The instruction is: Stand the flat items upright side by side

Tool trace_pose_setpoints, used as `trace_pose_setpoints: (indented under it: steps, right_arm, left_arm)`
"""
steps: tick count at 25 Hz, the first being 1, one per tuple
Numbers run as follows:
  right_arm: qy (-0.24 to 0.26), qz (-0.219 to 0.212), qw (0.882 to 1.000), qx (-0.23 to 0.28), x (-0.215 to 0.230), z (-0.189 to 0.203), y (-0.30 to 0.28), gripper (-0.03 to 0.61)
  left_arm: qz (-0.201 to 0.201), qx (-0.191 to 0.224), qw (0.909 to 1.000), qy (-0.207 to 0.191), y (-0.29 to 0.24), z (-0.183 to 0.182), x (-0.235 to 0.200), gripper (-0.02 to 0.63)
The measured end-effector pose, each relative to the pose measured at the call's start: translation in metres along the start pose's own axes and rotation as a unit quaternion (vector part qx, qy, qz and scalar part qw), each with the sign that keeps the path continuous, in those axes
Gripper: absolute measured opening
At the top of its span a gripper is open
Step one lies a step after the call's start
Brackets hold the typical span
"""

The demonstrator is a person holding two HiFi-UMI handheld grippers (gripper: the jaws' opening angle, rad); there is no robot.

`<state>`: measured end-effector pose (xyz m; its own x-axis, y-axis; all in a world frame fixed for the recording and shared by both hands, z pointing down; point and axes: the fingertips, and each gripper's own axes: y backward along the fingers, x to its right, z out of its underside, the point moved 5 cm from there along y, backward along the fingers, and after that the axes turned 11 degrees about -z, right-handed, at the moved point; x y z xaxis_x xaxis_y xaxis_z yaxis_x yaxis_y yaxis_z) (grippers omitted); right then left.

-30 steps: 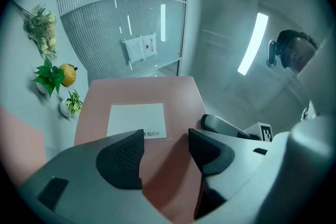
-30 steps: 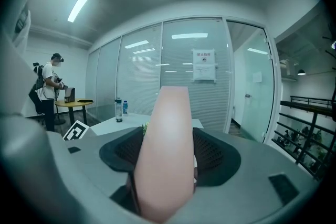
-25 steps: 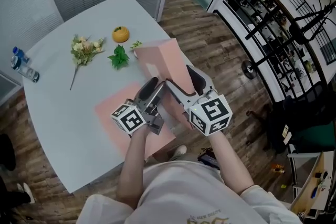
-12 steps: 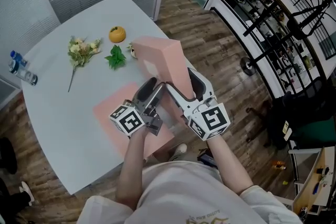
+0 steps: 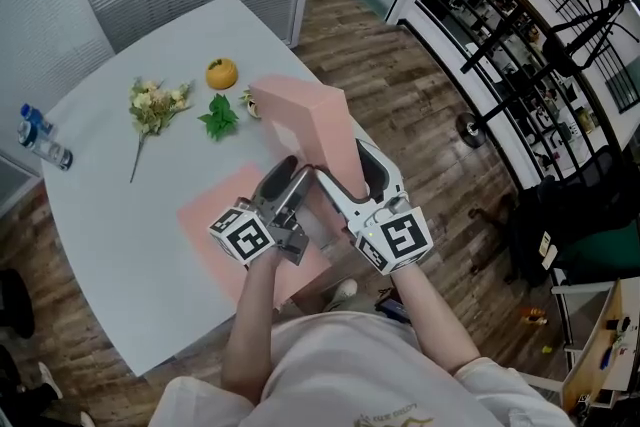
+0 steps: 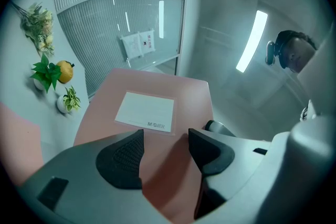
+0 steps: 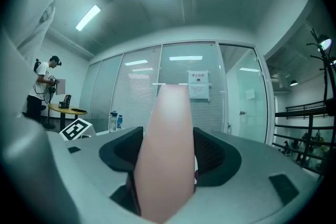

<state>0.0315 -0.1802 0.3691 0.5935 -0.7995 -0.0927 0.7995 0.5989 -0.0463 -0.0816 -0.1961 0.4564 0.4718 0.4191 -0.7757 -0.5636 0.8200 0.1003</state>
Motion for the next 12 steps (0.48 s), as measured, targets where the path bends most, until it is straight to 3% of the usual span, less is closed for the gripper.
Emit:
trace_pose_setpoints:
  steps: [12]
  right_arm:
    - [-0.025, 0.002, 1.000, 0.014, -0.003, 0.017, 0.011, 0.310]
  left_arm:
    - [-0.004, -0.017, 0.9998, -0.012, 0.001, 0.007, 0.002, 0.251]
